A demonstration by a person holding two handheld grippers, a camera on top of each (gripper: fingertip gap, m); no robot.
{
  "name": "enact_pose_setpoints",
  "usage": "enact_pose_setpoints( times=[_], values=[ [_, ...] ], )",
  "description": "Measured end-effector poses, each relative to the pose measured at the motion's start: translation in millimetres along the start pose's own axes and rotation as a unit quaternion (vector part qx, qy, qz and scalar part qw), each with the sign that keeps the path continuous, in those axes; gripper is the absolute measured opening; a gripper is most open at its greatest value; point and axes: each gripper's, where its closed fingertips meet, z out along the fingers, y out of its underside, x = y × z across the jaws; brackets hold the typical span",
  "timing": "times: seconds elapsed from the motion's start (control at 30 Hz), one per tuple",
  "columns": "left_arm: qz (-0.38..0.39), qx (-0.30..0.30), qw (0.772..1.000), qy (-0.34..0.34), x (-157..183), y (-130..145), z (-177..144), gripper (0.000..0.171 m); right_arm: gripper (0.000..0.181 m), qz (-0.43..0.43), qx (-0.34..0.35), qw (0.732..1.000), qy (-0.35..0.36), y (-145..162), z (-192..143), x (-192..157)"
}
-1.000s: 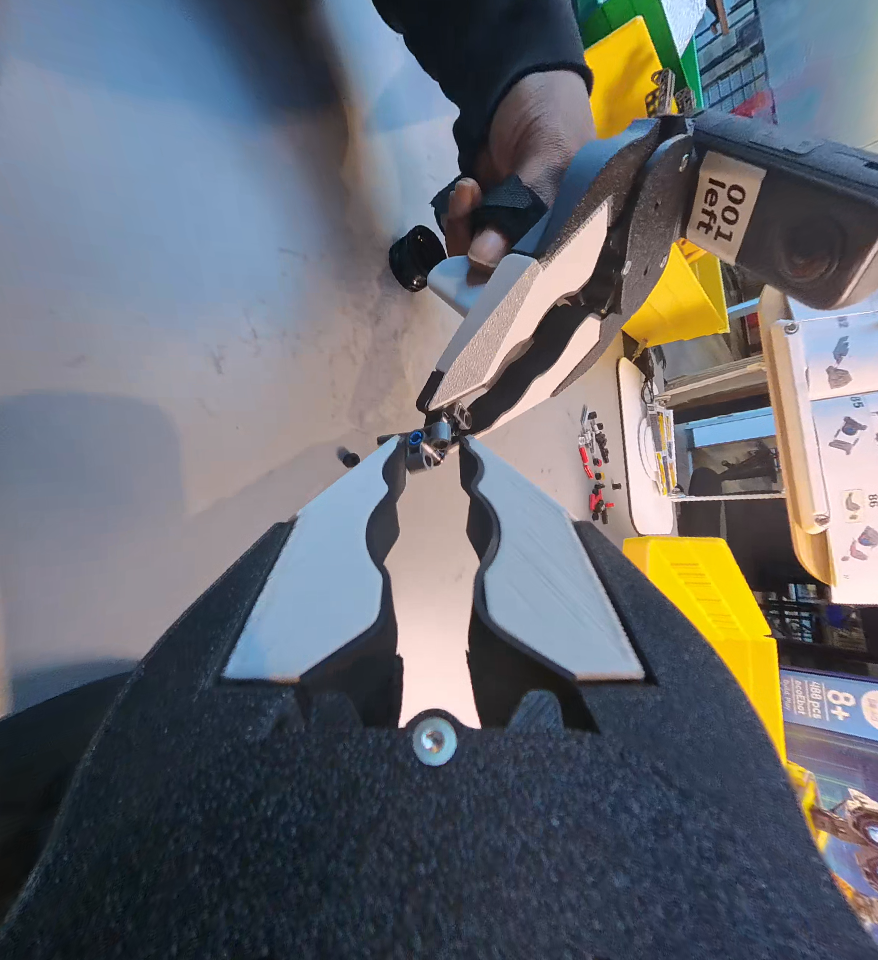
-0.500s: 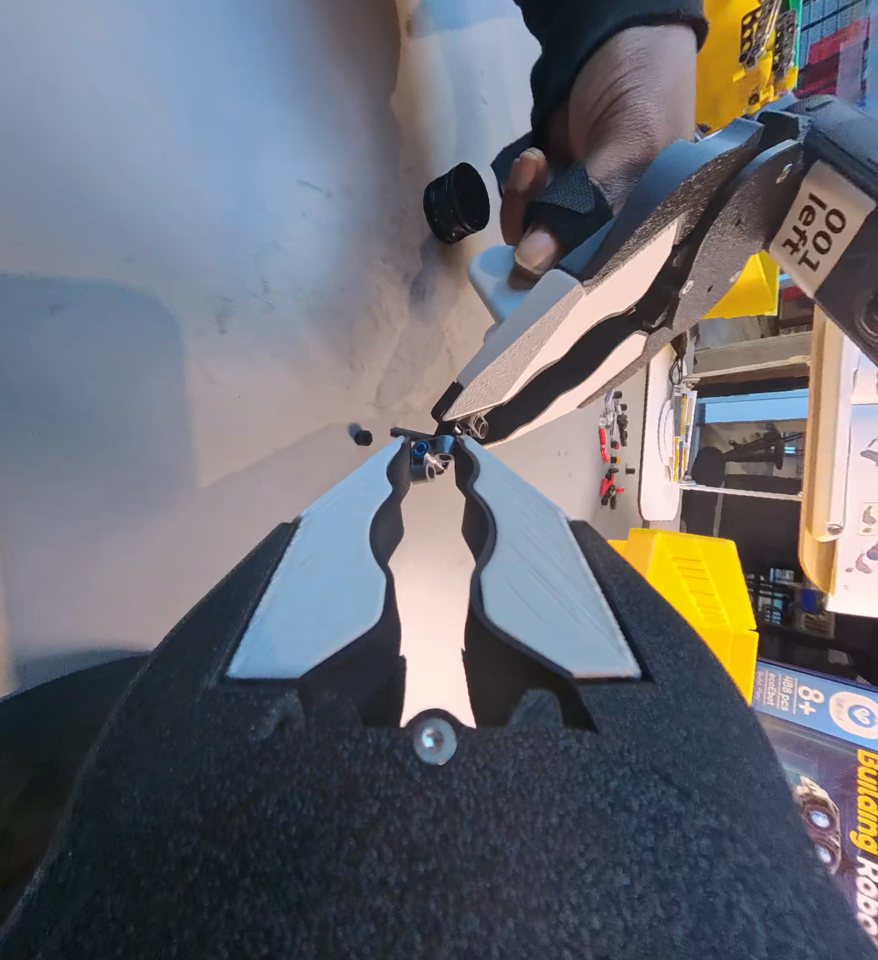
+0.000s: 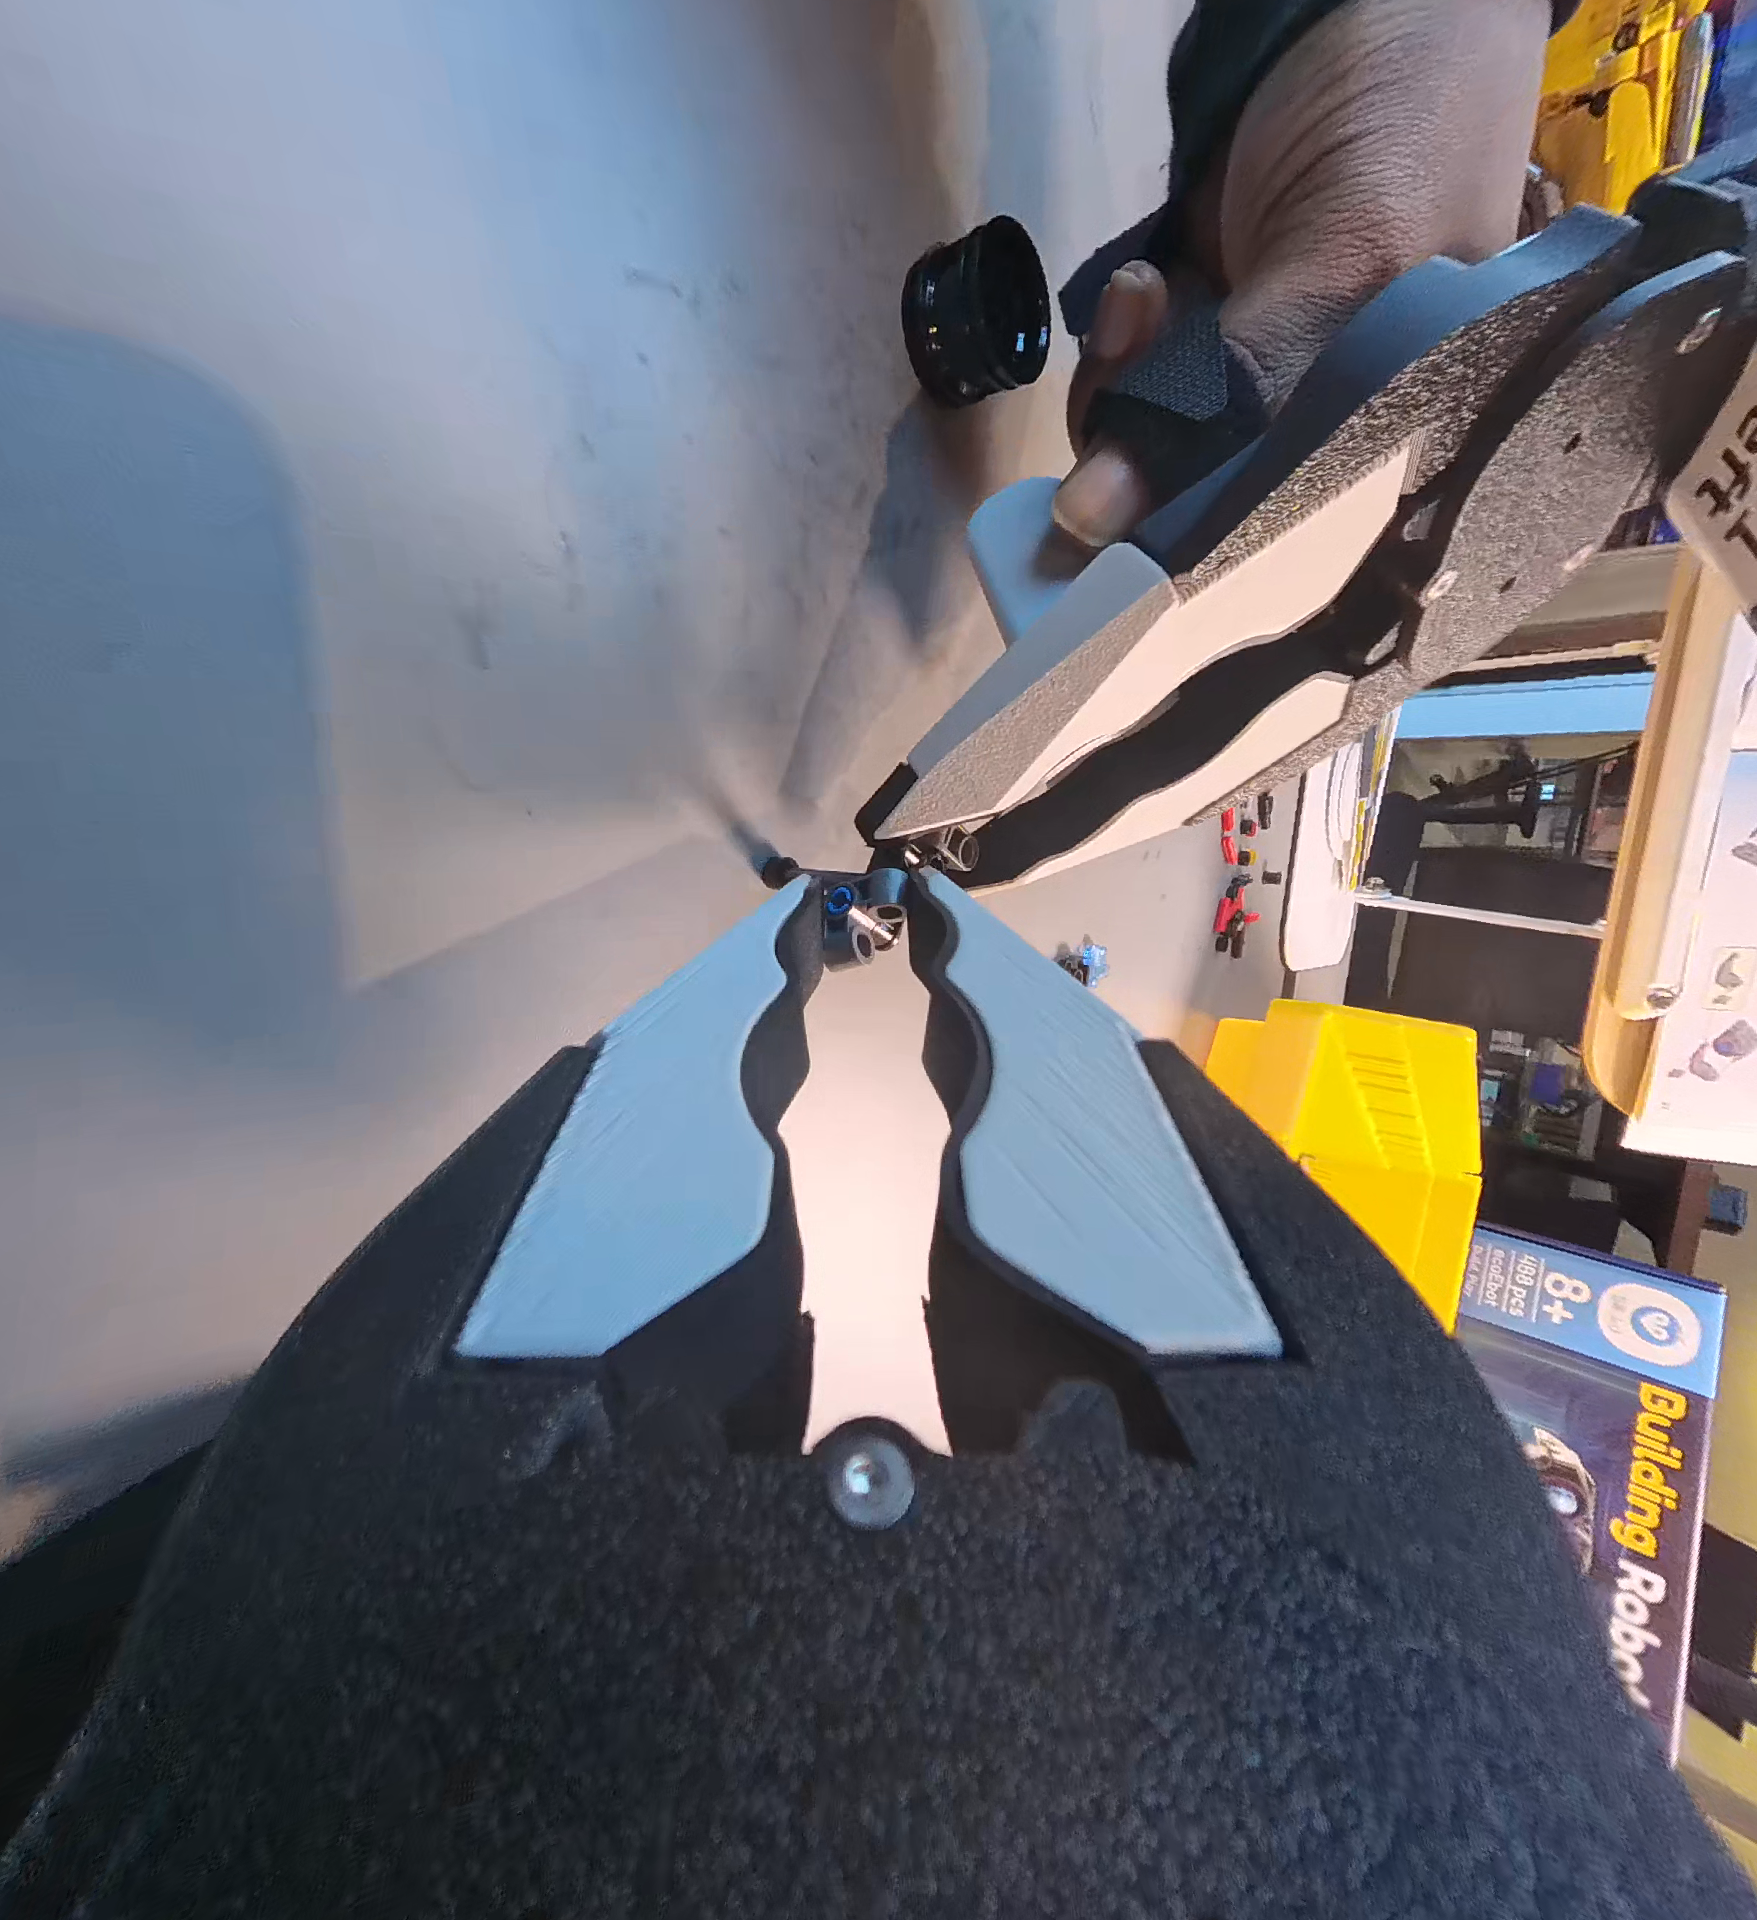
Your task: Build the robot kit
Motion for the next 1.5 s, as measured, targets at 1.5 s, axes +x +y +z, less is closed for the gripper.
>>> enact_pose_setpoints(
  times=[1.5],
  values=[
    [0.112,0.035,0.974,-0.195,6,-1,-37,0.023,0.041,0.443,0.144,0.884,-0.043,-9,-24,41]
  ],
)
